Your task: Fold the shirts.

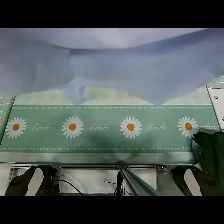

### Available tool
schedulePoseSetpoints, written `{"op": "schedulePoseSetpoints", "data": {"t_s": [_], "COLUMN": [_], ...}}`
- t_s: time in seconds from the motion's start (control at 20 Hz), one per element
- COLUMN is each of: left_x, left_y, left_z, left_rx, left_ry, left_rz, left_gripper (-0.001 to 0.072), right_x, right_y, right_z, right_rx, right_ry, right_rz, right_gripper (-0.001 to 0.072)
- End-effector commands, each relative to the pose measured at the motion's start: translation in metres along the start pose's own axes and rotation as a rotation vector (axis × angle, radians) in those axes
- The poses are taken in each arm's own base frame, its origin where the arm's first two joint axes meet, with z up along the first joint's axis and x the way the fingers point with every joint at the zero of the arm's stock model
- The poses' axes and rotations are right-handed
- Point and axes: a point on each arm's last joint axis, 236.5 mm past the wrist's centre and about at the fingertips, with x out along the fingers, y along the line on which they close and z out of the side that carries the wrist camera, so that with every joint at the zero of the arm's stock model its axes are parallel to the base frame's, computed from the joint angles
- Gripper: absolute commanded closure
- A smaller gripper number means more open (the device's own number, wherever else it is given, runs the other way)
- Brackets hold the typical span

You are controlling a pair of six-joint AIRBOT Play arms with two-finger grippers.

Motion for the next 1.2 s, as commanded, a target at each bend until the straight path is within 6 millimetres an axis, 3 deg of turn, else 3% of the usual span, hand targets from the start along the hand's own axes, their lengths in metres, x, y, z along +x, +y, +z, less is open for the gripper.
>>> {"op": "schedulePoseSetpoints", "data": {"t_s": [0.0,0.1,0.2,0.35,0.45,0.55,0.7,0.95,1.05,1.15], "left_x": [-0.054,-0.062,-0.067,-0.069,-0.069,-0.064,-0.036,0.039,0.077,0.113], "left_y": [-0.023,-0.027,-0.034,-0.054,-0.053,-0.039,0.000,0.064,0.073,0.068], "left_z": [0.022,-0.002,-0.025,-0.043,-0.055,-0.078,-0.115,-0.215,-0.264,-0.314], "left_rx": [-0.006,-0.006,-0.093,-0.130,-0.135,-0.160,-0.209,-0.459,-0.553,-0.611], "left_ry": [-0.067,0.026,0.113,0.193,0.246,0.356,0.497,0.712,0.778,0.855], "left_rz": [0.108,0.125,0.115,0.039,0.041,0.059,0.082,0.070,0.001,-0.061], "left_gripper": [0.0684,0.0684,0.0684,0.0684,0.0684,0.0684,0.0684,0.0684,0.0683,0.0684], "right_x": [-0.052,-0.071,-0.085,-0.099,-0.104,-0.097,-0.058,0.023,0.052,0.092], "right_y": [-0.012,-0.020,-0.015,-0.014,-0.017,-0.021,-0.038,-0.087,-0.097,-0.098], "right_z": [-0.001,-0.025,-0.037,-0.064,-0.080,-0.083,-0.113,-0.231,-0.277,-0.308], "right_rx": [-0.042,-0.058,-0.063,-0.064,-0.048,-0.042,-0.004,0.149,0.212,0.221], "right_ry": [0.068,0.193,0.257,0.382,0.461,0.482,0.626,1.022,1.154,1.197], "right_rz": [-0.161,-0.221,-0.220,-0.225,-0.237,-0.236,-0.204,-0.155,-0.119,-0.074], "right_gripper": [0.0696,0.0696,0.0696,0.0696,0.0695,0.0696,0.0696,0.0696,0.0696,0.0696]}}
